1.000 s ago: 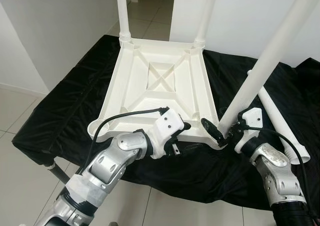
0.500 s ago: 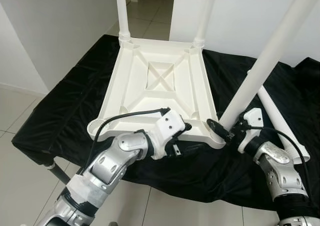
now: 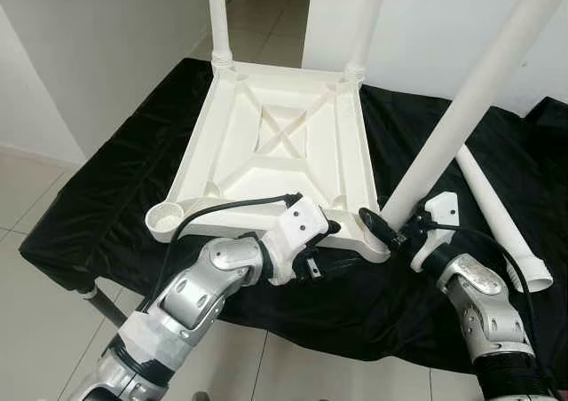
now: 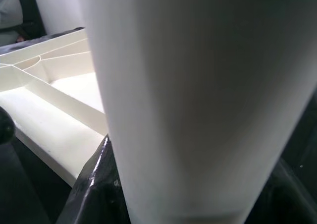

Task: Building children table

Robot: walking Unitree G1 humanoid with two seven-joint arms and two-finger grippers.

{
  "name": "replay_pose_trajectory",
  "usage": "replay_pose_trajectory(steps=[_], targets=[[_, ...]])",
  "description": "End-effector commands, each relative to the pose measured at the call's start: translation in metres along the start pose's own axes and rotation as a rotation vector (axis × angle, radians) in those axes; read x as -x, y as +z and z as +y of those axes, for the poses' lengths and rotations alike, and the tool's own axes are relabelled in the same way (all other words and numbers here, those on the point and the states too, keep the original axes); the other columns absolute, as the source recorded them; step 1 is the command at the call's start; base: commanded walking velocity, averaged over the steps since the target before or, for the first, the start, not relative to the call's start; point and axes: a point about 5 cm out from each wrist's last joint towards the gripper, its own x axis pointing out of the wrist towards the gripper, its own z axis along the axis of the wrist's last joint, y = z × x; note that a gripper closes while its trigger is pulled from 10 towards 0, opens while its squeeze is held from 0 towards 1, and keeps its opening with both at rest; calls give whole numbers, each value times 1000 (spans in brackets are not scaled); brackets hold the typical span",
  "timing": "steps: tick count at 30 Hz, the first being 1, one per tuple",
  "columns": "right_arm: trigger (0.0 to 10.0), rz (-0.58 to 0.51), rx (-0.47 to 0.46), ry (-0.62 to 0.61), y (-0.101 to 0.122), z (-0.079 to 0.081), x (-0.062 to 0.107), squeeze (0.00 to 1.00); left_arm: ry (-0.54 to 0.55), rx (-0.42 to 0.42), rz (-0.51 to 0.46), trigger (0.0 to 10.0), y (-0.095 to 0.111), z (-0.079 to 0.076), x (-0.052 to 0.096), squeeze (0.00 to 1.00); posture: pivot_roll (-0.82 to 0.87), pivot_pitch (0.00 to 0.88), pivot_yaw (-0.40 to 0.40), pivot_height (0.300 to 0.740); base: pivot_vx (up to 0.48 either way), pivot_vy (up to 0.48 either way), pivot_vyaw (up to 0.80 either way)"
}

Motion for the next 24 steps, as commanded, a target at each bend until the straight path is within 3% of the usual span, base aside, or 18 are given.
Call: replay_pose_trajectory(steps=[1, 9, 16, 17, 18, 19, 24], targets=[[10000, -37, -6, -26, 5, 4, -2, 0, -17, -3, 10, 10000, -1, -1, 2, 0, -7, 70, -51, 740, 0, 0, 0], [10000, -8, -2, -141, -3, 17, -5, 0, -9, 1, 8, 10000, -2, 0, 2, 0, -14, 68, -54, 740, 0, 0, 0], [10000, -41, -100, -243, -2, 38, -9, 0, -10, 2, 10, 10000, -3, 0, 2, 0, -16, 66, -57, 740, 0, 0, 0], [10000, -31, -131, -332, -5, 43, -10, 0, -7, 0, 13, 10000, -4, 1, 2, 0, -16, 66, -58, 740, 0, 0, 0], [10000, -31, -131, -332, -5, 43, -10, 0, -7, 0, 13, 10000, -4, 1, 2, 0, -16, 66, -58, 740, 0, 0, 0], [10000, -9, -150, -441, -9, 45, -9, 0, -4, 0, 13, 10000, -3, 2, 3, 0, -15, 66, -59, 740, 0, 0, 0], [10000, 17, -147, -554, -14, 46, -7, 0, -2, 0, 15, 10000, -4, 3, 4, 0, -12, 64, -59, 740, 0, 0, 0]])
